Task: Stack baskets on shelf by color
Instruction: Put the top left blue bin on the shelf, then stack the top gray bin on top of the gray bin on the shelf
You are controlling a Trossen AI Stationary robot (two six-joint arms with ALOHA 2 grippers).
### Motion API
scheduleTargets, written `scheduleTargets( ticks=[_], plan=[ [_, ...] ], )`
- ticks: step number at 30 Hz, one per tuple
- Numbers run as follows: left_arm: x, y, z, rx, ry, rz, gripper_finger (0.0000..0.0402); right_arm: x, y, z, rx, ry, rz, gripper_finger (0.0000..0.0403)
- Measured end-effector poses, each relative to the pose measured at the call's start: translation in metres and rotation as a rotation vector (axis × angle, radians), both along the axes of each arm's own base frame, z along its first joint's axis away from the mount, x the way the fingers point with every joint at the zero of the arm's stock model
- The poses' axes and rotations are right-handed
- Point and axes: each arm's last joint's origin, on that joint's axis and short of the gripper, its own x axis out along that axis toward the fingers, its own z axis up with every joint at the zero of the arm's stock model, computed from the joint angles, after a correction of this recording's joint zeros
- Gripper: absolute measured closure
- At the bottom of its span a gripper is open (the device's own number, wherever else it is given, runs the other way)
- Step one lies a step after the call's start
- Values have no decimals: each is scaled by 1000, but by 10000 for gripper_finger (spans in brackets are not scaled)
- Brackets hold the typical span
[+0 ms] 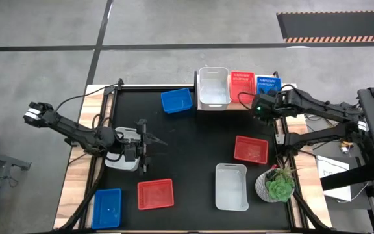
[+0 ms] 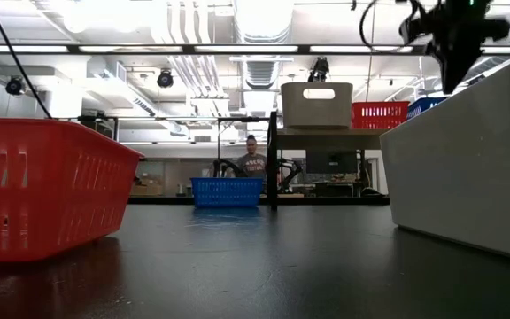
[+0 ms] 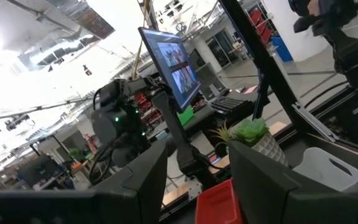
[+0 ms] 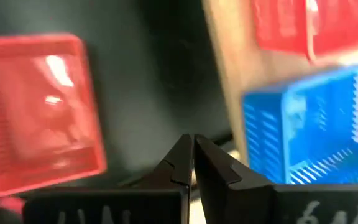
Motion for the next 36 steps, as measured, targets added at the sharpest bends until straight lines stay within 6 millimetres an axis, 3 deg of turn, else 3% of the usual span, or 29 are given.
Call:
scheduleTargets(
  ticks=[8,17,26,32,36],
  plan=[
    [2,-1,0,-97,9,-21,243,-9,-15,-24,-258,230,-39,394],
    [2,-1,0,-129,15,-29,243,-5,-18,-20,-268,185,-24,394],
    [13,-5,-12,-239,86,-48,243,5,-8,7,-32,-225,-72,394],
    [30,-11,-30,-350,156,-61,243,16,12,13,-110,-536,147,394],
    [41,-14,-43,-450,209,-49,243,35,24,11,-247,-778,361,394]
  ],
)
